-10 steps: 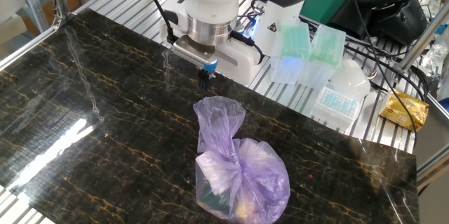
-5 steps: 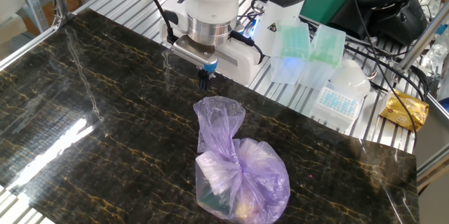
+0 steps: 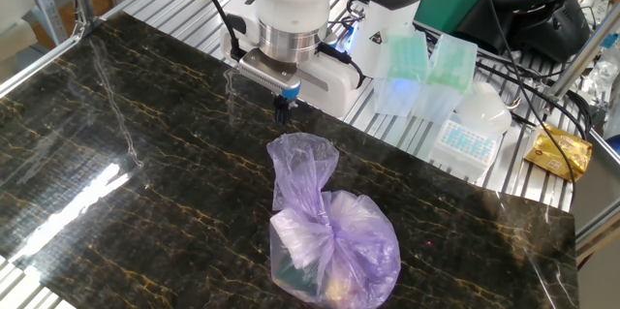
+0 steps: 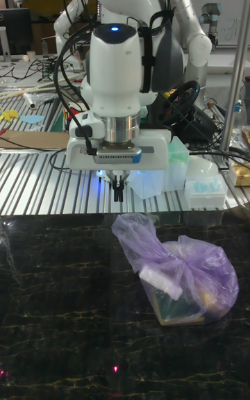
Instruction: Pick up a bag of things
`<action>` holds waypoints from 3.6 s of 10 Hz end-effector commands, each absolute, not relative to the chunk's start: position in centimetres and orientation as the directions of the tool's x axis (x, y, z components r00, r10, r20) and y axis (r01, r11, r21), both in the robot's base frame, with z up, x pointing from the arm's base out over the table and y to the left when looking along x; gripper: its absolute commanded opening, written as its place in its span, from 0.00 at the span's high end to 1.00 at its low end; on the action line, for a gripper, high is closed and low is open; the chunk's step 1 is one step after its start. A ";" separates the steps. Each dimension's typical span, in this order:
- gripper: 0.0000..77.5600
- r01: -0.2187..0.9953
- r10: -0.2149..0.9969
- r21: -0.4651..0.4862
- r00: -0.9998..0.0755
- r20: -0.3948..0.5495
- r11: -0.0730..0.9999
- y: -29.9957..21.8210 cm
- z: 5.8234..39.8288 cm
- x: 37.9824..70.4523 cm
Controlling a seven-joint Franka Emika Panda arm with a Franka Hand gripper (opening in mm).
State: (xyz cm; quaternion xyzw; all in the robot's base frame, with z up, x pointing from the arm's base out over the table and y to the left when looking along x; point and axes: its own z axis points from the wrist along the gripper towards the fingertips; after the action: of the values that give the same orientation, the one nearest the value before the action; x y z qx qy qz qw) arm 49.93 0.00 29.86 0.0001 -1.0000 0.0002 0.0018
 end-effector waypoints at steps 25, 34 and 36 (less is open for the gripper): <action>1.00 0.001 0.001 -0.016 -1.000 0.011 1.000 5.3 27.4 51.7; 1.00 0.022 0.022 -0.019 -1.000 0.008 1.000 7.1 26.3 52.9; 1.00 0.026 0.026 -0.031 -1.000 0.009 0.999 8.4 26.9 53.5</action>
State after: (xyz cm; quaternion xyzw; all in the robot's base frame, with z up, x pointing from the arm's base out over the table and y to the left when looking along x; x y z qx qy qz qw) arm 52.80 7.14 26.17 -0.0120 -0.9999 0.0096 0.0062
